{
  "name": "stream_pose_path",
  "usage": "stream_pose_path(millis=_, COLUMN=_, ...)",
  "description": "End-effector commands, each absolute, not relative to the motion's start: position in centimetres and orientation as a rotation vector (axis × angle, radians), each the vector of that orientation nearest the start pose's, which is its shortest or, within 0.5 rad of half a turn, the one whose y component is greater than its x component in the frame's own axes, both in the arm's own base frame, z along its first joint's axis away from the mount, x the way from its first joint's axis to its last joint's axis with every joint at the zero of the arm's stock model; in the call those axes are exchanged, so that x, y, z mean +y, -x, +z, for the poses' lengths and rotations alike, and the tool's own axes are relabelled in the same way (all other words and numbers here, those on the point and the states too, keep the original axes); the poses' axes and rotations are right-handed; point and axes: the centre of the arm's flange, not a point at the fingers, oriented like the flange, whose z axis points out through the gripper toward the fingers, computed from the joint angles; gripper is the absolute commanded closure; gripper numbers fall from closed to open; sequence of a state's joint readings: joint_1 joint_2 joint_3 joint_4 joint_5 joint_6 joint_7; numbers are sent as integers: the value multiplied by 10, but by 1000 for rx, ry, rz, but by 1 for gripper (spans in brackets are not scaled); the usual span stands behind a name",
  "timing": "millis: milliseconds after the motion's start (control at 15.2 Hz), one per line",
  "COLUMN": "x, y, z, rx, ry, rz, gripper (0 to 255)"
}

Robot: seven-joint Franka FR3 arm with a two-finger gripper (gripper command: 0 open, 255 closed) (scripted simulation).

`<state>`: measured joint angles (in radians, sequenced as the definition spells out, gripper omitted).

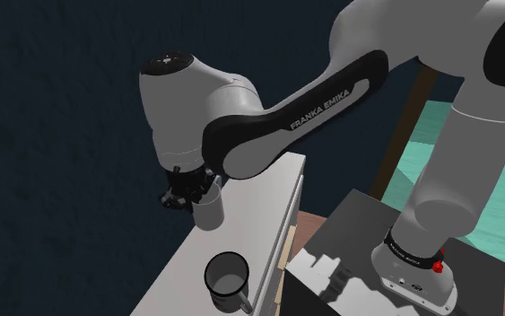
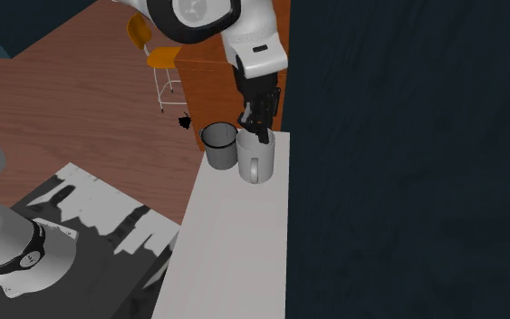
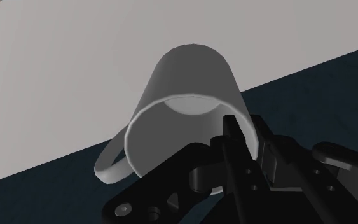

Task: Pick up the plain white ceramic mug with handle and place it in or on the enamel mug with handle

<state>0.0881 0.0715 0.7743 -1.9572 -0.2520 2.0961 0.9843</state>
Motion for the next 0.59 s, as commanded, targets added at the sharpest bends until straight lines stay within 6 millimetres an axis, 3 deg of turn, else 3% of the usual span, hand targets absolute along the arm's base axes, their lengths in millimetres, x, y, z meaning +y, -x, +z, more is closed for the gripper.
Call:
stream_pose_path(millis=0, x=427, y=-391, z=469, rx=13, ry=3160, rz=-305, gripper=255)
stream_pose_path(millis=528, x=427, y=-391, z=511, rx=13, ry=3160, rz=-305, gripper=255)
